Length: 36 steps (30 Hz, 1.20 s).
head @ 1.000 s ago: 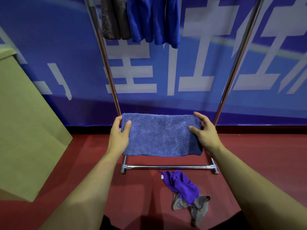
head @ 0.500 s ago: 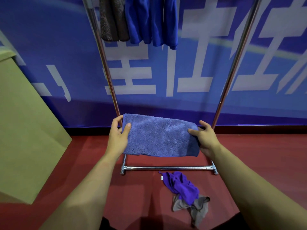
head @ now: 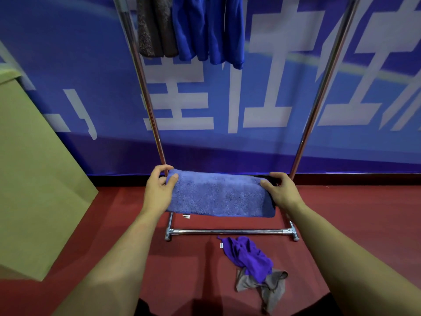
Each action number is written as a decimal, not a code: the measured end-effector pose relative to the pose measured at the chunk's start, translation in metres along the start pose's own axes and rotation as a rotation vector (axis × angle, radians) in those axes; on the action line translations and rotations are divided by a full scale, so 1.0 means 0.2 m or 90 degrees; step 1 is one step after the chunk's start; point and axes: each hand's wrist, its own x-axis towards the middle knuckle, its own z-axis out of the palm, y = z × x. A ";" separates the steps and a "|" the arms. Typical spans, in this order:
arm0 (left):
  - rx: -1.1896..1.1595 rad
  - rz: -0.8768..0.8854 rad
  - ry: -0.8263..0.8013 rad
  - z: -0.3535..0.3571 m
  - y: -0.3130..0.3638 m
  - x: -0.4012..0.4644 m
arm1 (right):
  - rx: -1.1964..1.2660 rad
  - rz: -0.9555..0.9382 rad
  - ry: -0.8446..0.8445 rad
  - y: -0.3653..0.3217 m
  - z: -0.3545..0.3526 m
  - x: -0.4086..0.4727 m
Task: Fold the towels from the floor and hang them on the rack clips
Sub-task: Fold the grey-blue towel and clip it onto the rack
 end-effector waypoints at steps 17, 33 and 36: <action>-0.172 0.012 0.136 0.01 0.05 0.02 | 0.304 -0.047 0.040 -0.19 -0.07 -0.11; -0.122 0.009 0.051 0.02 0.02 0.02 | 0.289 -0.055 0.006 -0.13 -0.05 -0.08; -0.072 0.016 0.014 0.03 0.02 0.01 | 0.283 -0.056 0.000 -0.12 -0.05 -0.07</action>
